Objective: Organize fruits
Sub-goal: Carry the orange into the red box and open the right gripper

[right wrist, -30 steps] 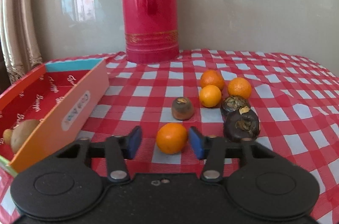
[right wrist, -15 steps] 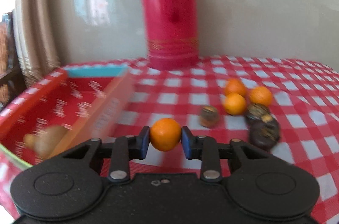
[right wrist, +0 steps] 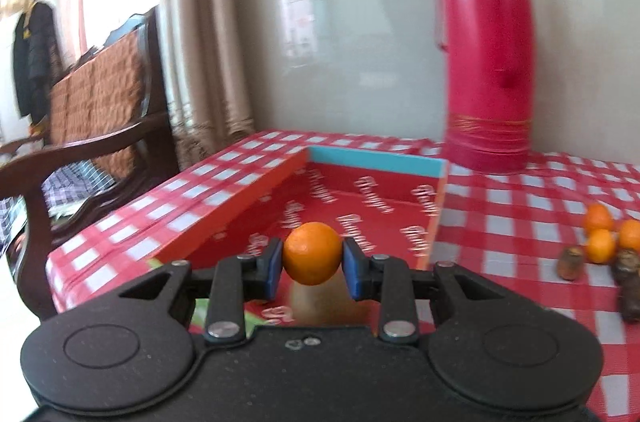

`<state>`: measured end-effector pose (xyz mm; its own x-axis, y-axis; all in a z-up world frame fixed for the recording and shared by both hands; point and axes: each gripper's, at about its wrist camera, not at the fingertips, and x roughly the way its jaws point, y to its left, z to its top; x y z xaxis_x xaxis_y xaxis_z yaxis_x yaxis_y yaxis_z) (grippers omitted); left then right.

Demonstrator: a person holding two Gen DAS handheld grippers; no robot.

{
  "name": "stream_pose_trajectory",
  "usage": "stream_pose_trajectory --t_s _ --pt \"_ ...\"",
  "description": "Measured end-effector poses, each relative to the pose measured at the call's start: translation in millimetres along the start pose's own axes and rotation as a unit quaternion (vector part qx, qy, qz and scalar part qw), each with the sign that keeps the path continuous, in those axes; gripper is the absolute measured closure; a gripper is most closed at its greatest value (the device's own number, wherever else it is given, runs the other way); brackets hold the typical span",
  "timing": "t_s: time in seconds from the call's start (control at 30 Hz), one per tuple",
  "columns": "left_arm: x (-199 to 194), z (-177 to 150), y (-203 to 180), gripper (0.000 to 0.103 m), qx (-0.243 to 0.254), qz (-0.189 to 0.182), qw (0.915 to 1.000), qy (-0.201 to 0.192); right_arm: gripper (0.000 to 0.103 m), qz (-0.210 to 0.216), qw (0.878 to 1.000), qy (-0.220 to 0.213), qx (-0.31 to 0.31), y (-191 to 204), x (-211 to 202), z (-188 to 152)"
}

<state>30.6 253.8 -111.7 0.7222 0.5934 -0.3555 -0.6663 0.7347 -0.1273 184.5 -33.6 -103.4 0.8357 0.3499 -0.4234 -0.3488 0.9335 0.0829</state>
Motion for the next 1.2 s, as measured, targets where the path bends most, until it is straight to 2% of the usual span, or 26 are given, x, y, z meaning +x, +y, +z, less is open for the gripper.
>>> stream_pose_trajectory --t_s 0.13,0.33,0.43,0.5,0.67,0.8,0.9,1.0,1.13,1.2 --pt "1.4 0.5 2.9 0.007 -0.003 0.001 1.0000 0.002 0.079 0.013 1.000 0.009 -0.006 8.8 5.4 -2.4" --pt "1.8 0.3 1.7 0.007 -0.001 0.000 1.0000 0.003 0.073 0.025 0.999 0.020 -0.003 10.1 3.9 -4.1" --pt "1.8 0.3 -1.8 0.007 -0.001 -0.003 1.0000 0.003 0.062 0.022 1.000 0.016 -0.003 8.6 -1.9 -1.4" --pt "1.4 0.0 -5.7 0.007 -0.001 -0.007 1.0000 0.004 0.046 0.017 1.000 0.008 -0.004 8.1 -6.6 -0.6" --pt "-2.6 -2.7 -26.5 0.007 0.017 -0.027 0.9995 0.002 0.034 -0.011 1.000 -0.019 -0.016 -2.4 -27.3 2.3" --pt "-10.7 -6.9 -55.1 0.007 0.049 -0.055 0.9973 -0.004 0.025 -0.045 0.998 -0.031 -0.013 -24.1 -42.4 -1.9" --pt "-20.0 -11.2 -84.6 0.007 0.084 -0.092 0.9921 -0.012 0.022 -0.077 0.996 -0.035 -0.009 -45.8 -52.0 -9.0" --pt "-32.3 -17.9 -118.4 0.007 0.118 -0.141 0.9827 -0.023 0.020 -0.113 0.993 -0.039 0.002 -71.5 -65.5 -18.2" --pt "-53.0 -25.4 -171.2 0.007 0.155 -0.214 0.9642 -0.023 0.017 -0.175 0.983 -0.045 0.033 -112.0 -85.6 -30.5" --pt "-67.9 -28.3 -202.4 0.007 0.170 -0.259 0.9504 -0.023 0.012 -0.223 0.972 -0.054 0.050 -133.1 -98.9 -37.6"
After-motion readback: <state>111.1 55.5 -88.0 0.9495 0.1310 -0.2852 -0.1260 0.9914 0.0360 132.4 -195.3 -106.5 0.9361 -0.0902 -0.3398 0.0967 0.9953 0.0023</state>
